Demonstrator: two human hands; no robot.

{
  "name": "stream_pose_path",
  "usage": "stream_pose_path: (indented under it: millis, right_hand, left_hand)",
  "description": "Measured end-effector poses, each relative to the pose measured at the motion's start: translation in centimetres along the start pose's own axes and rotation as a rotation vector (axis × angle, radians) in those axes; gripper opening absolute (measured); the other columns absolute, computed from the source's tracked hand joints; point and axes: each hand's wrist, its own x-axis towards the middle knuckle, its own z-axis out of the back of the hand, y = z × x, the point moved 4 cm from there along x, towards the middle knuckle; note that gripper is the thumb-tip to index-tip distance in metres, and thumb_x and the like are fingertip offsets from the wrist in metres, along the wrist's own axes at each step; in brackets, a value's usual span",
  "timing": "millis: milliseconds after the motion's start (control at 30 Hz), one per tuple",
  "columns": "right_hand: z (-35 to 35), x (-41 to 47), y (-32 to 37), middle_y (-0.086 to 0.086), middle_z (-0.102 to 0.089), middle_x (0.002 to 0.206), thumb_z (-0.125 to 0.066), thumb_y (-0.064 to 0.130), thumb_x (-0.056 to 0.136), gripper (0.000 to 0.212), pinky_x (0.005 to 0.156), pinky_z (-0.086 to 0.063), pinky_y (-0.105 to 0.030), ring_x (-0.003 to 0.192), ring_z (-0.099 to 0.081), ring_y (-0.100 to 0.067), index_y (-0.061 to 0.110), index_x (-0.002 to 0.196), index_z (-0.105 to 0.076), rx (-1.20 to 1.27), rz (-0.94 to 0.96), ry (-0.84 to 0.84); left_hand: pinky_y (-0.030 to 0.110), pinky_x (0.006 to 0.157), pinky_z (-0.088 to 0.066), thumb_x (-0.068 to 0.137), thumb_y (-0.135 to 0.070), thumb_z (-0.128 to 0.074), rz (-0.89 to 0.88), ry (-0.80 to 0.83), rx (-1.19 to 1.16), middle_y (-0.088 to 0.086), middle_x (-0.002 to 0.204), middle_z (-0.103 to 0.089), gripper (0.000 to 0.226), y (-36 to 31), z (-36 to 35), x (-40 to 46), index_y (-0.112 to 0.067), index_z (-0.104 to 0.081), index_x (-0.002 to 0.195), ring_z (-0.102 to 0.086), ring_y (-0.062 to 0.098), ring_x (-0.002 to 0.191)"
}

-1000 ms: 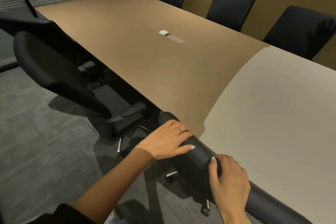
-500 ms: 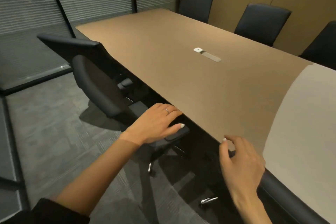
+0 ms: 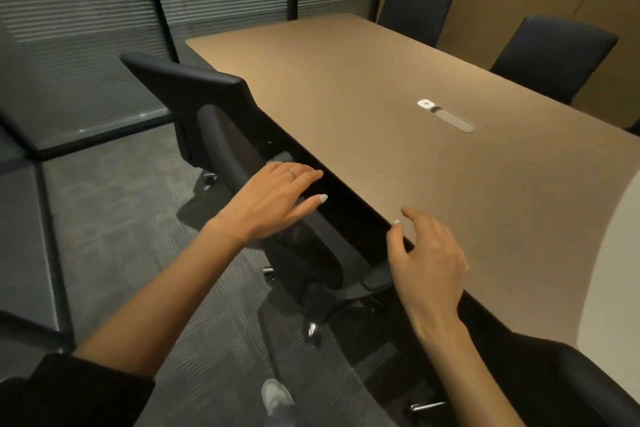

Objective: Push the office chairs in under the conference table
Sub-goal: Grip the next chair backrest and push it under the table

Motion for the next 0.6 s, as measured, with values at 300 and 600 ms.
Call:
stream_pose_path:
  millis: [300,600]
  right_hand:
    - [-6.5,5.0,4.4,-0.005,-0.064,0.119,-0.053,0.027,0.091,0.035,0.091,-0.040,-0.038,0.112,-0.053,-0.023,0.014,0.122,-0.059,-0.022,0.091,0.138]
    - [-12.4,10.2,7.8,-0.007,-0.061,0.123,-0.050,0.028,0.092,0.038,0.095,-0.037,-0.038,0.117,-0.049,-0.024,0.013,0.127,-0.055,-0.033,0.070,0.218]
  left_hand:
    - [0.039,0.096,-0.039,0.094,-0.056,-0.015,0.060,0.007,0.004,0.012,0.123,-0.060,0.068,6.9,-0.1,-0.5,-0.009,-0.049,0.130,-0.053,0.025,0.115]
    - [0.042,0.100,-0.034,0.094,-0.054,-0.018,0.068,0.054,0.022,0.014,0.125,-0.059,0.065,15.0,-0.5,2.3,-0.009,-0.049,0.129,-0.049,0.027,0.121]
